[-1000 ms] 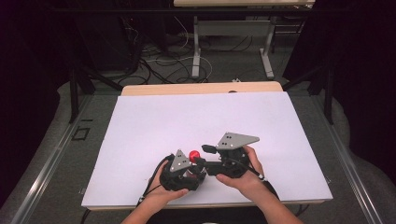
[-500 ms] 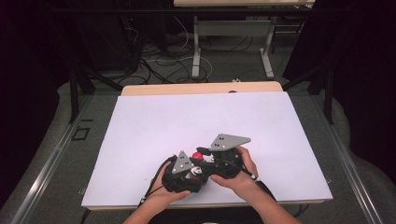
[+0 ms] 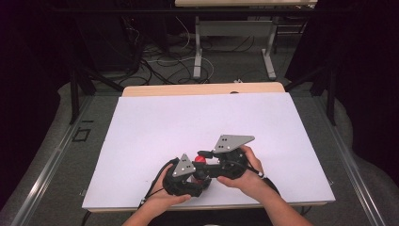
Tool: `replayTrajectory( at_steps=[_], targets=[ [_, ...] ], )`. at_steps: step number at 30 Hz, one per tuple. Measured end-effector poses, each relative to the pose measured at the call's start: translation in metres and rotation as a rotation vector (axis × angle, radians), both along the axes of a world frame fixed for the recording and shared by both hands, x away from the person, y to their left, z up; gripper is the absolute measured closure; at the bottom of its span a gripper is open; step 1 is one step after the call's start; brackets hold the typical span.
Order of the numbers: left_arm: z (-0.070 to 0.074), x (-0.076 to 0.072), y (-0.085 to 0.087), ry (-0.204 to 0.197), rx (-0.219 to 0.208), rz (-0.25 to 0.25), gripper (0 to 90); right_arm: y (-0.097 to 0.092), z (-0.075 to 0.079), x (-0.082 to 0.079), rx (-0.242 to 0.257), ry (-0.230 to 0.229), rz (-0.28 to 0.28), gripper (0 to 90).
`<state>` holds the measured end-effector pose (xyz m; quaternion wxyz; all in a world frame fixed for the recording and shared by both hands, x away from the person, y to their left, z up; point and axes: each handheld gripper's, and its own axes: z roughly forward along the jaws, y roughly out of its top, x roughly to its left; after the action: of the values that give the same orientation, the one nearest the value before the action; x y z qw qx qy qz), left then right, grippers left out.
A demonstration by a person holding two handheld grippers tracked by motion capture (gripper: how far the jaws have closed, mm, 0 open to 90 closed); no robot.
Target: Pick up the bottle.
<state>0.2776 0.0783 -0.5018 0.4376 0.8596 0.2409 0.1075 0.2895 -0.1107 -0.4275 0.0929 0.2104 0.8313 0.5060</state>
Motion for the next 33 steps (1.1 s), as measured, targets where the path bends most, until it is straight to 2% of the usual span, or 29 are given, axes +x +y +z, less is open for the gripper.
replayTrajectory(
  at_steps=[2, 3, 4, 7, 8, 9, 11, 12, 14, 16, 18, 19, 21, 23, 24, 25, 27, 28, 30, 31, 33],
  targets=[
    [0.001, 0.0, 0.001, -0.003, -0.005, -0.028, 29.4, -0.003, 0.001, 0.003, 0.011, -0.003, 0.058, 61.8],
    [0.002, -0.001, 0.001, 0.009, -0.01, -0.048, 29.4, -0.004, 0.002, 0.005, 0.015, -0.001, 0.087, 61.8],
    [0.002, -0.001, 0.002, -0.002, -0.014, -0.063, 29.3, -0.005, 0.002, 0.006, 0.014, -0.009, 0.128, 61.8],
    [0.004, -0.003, 0.003, 0.014, -0.018, -0.124, 29.3, -0.008, 0.006, 0.011, -0.004, -0.009, 0.248, 61.8],
    [0.004, -0.003, 0.003, 0.014, -0.018, -0.124, 29.3, -0.009, 0.007, 0.013, -0.002, -0.01, 0.28, 61.8],
    [0.004, -0.003, 0.004, 0.012, -0.027, -0.142, 29.3, -0.009, 0.007, 0.013, -0.002, -0.01, 0.28, 61.8],
    [0.005, -0.004, 0.003, 0.005, -0.035, -0.169, 29.3, -0.011, 0.008, 0.017, 0.014, -0.008, 0.367, 61.7],
    [0.006, -0.004, 0.004, 0.006, -0.042, -0.18, 29.3, -0.013, 0.009, 0.018, 0.008, 0.003, 0.387, 61.6],
    [0.006, -0.004, 0.004, 0.003, -0.041, -0.164, 29.2, -0.013, 0.009, 0.019, 0.021, 0.002, 0.385, 61.4],
    [0.006, -0.003, 0.003, 0.0, -0.04, -0.137, 29.2, -0.012, 0.009, 0.019, 0.028, 0.006, 0.355, 60.9],
    [0.006, -0.002, 0.003, -0.009, -0.031, -0.104, 29.3, -0.011, 0.009, 0.017, 0.026, 0.002, 0.299, 57.6],
    [0.007, -0.002, 0.003, -0.004, -0.022, -0.082, 29.2, -0.011, 0.01, 0.015, 0.034, 0.006, 0.263, 53.0],
    [0.007, -0.001, 0.003, -0.007, -0.017, -0.044, 29.2, -0.011, 0.012, 0.011, 0.062, 0.003, 0.199, 51.7],
    [0.007, 0.001, 0.004, -0.002, -0.016, -0.013, 29.2, -0.01, 0.014, 0.007, 0.075, -0.02, 0.12, 49.4],
    [0.006, 0.001, 0.004, -0.007, -0.025, 0.011, 29.2, -0.01, 0.016, 0.005, 0.059, -0.04, 0.086, 49.4],
    [0.006, 0.002, 0.005, 0.002, -0.026, 0.02, 29.2, -0.01, 0.017, 0.002, 0.056, -0.042, 0.055, 49.4],
    [0.007, 0.002, 0.006, 0.009, -0.022, 0.028, 29.2, -0.009, 0.017, -0.003, 0.08, -0.043, -0.015, 48.9],
    [0.006, 0.002, 0.005, -0.009, -0.022, 0.051, 29.2, -0.009, 0.018, -0.006, 0.087, -0.036, -0.044, 48.9],
    [0.006, 0.002, 0.005, -0.006, -0.019, 0.061, 29.2, -0.008, 0.018, -0.007, 0.088, -0.034, -0.064, 49.1],
    [0.007, 0.002, 0.006, 0.008, -0.01, 0.058, 29.2, -0.006, 0.017, -0.011, 0.11, -0.033, -0.138, 50.0],
    [0.005, 0.002, 0.003, 0.002, -0.025, 0.081, 29.2, -0.004, 0.015, -0.013, 0.124, -0.027, -0.173, 50.8]
  ],
)
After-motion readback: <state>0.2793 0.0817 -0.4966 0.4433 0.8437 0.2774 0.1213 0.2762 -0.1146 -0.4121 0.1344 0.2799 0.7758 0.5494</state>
